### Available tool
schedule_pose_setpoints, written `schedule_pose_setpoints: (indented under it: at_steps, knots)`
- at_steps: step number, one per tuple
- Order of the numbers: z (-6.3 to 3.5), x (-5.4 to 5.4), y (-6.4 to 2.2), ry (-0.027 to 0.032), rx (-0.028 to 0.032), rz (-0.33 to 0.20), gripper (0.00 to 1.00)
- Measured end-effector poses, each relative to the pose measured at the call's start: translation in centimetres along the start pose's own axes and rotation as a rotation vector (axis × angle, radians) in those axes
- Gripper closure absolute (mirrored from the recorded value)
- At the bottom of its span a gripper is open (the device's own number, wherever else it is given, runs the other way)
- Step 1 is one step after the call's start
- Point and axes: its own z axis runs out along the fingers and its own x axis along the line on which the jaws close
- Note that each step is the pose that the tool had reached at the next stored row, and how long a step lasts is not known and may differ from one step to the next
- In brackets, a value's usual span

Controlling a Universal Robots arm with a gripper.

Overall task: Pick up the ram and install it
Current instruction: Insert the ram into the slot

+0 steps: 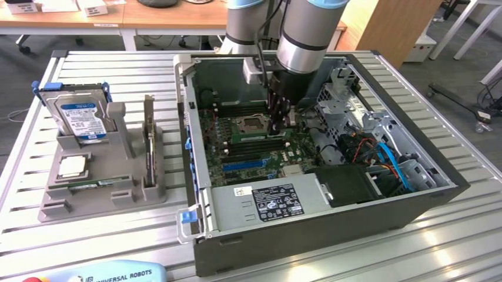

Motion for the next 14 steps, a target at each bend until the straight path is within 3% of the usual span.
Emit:
schedule_pose_setpoints:
  at_steps: [14]
  knots:
    - [0.48,0.01,0.00,0.0000,0.0000,0.000,0.89]
